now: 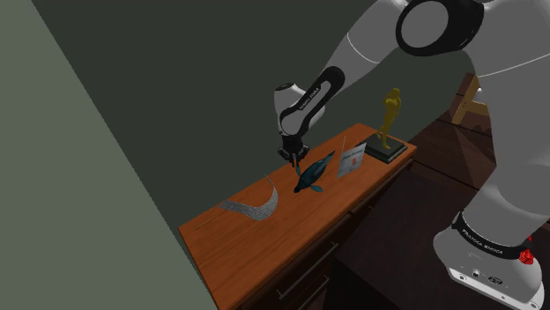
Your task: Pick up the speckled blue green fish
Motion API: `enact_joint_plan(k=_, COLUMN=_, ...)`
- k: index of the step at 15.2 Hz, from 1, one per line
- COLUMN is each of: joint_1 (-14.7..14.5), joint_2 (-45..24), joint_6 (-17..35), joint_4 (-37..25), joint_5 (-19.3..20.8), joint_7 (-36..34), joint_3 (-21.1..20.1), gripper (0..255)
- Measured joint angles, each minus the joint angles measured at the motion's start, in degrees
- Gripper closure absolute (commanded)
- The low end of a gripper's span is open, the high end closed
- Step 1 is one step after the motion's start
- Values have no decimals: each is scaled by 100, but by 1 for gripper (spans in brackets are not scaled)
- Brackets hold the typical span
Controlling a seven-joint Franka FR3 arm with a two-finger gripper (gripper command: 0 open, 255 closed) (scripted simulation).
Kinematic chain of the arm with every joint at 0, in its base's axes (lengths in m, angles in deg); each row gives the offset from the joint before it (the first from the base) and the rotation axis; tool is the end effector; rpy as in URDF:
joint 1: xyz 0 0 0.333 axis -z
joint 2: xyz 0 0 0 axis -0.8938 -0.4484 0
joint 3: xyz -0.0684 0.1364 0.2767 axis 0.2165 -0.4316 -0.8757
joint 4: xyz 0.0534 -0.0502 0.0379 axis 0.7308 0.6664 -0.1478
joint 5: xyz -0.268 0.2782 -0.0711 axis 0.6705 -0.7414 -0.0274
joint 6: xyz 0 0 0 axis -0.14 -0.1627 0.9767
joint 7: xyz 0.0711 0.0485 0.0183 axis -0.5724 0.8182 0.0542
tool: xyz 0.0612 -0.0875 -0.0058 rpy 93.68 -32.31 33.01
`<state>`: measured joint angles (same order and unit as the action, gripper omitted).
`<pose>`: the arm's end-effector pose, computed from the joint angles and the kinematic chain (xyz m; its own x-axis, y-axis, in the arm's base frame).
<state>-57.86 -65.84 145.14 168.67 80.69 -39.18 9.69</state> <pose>0.6189 0.0248 0.1556 0.6508 -0.7586 -0.0306 -0.7517 -0.6495 0.1144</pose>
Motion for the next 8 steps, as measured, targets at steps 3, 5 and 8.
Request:
enact_joint_plan(k=3, joint_1=17, joint_2=146, joint_6=-97, joint_4=56, joint_5=-27, joint_7=19, joint_3=-23, gripper=255)
enact_joint_plan(k=5, joint_1=38, joint_2=261, joint_6=-178, joint_4=89, joint_5=-51, joint_7=43, joint_3=-40, gripper=255)
enact_joint_plan(k=8, joint_1=44, joint_2=418, joint_6=-333, joint_4=91, joint_5=-90, joint_7=58, joint_3=-72, gripper=255)
